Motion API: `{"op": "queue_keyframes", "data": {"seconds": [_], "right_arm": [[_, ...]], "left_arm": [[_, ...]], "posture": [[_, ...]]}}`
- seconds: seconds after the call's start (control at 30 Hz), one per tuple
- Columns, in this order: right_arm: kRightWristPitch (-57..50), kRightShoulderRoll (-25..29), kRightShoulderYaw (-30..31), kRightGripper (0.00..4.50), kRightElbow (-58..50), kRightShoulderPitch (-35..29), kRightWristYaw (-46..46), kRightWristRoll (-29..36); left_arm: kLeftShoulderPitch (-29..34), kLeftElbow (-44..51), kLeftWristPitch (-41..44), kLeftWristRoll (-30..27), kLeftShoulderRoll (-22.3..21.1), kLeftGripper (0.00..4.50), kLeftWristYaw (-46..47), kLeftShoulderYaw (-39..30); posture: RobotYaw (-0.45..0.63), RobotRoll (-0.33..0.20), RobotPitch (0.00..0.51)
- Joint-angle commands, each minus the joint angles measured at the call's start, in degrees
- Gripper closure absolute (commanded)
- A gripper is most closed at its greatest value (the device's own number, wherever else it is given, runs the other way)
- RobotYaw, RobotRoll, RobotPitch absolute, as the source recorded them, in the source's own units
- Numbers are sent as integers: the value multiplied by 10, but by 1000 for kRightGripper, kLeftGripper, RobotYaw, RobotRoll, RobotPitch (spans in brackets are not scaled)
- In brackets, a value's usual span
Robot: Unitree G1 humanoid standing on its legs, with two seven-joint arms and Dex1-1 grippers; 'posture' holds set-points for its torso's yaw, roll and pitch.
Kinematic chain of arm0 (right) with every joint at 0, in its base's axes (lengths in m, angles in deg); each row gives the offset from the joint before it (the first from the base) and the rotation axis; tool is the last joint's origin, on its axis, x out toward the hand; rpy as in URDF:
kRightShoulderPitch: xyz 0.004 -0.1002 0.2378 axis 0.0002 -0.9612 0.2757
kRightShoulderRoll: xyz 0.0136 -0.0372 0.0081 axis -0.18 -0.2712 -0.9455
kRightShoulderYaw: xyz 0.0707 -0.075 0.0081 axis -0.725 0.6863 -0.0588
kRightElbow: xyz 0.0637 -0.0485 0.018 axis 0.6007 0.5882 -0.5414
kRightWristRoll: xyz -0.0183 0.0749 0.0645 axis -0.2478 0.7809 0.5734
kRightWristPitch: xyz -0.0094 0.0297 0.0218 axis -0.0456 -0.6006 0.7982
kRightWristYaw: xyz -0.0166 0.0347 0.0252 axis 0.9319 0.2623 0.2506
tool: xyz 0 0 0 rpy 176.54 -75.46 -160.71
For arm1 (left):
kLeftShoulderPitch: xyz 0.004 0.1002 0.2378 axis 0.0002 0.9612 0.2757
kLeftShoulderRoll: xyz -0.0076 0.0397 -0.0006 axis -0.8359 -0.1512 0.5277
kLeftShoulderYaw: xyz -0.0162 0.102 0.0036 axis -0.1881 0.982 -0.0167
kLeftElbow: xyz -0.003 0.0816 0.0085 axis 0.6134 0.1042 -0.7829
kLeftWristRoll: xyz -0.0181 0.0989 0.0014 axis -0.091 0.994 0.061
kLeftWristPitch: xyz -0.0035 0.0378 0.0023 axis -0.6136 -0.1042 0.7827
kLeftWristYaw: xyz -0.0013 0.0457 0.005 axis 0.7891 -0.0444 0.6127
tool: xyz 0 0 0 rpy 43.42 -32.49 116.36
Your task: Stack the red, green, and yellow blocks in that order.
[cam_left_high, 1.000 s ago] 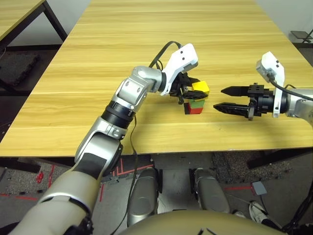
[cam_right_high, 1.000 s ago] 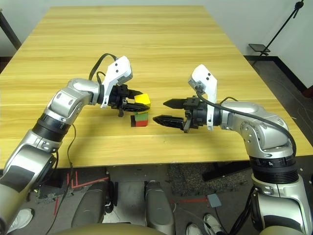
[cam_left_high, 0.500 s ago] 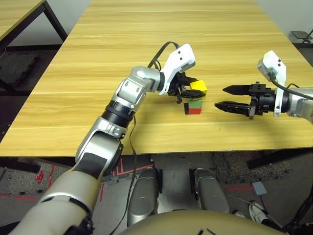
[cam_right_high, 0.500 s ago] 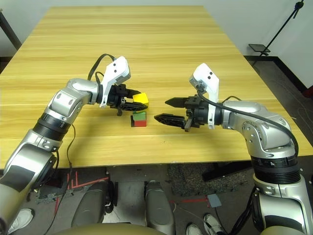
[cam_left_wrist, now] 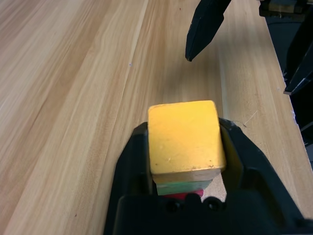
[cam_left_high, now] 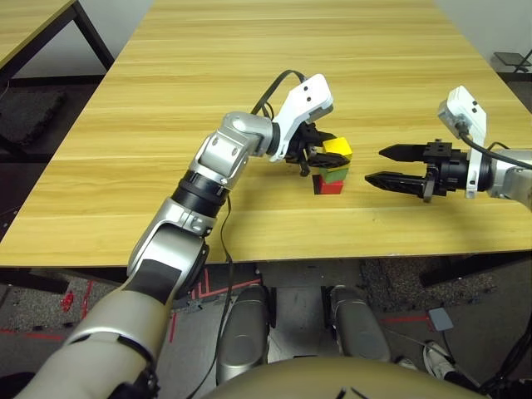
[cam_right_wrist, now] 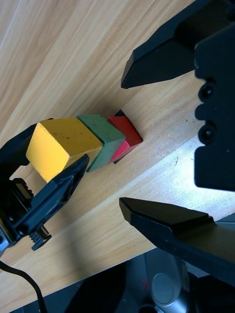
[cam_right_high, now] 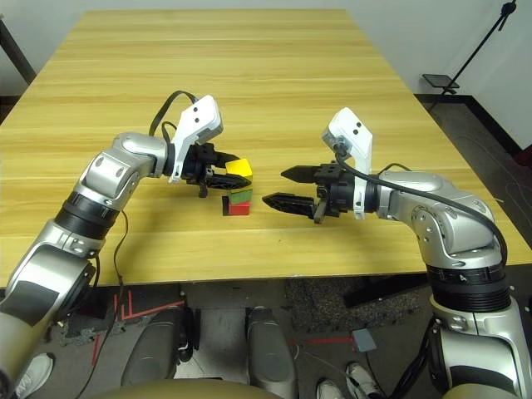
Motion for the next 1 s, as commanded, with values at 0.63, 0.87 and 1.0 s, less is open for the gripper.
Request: {"op": "queue_keyframes", "data": {"seconds": [0.63,0.87,1.0], "right_arm": [[331,-90,-190,0,404,44,193,-95],[558,-86,-211,0,668,107,203,-135],[633,-69,-215,0,761,130,219,-152]], "left_arm": [[268,267,-109,6,109,34,484,-350],[391,228,-267,63,101,34,530,-342],[407,173,-325,79,84,34,543,-345]], "posture": [[125,-125,88],[136,-145,100],[156,-154,98]]}}
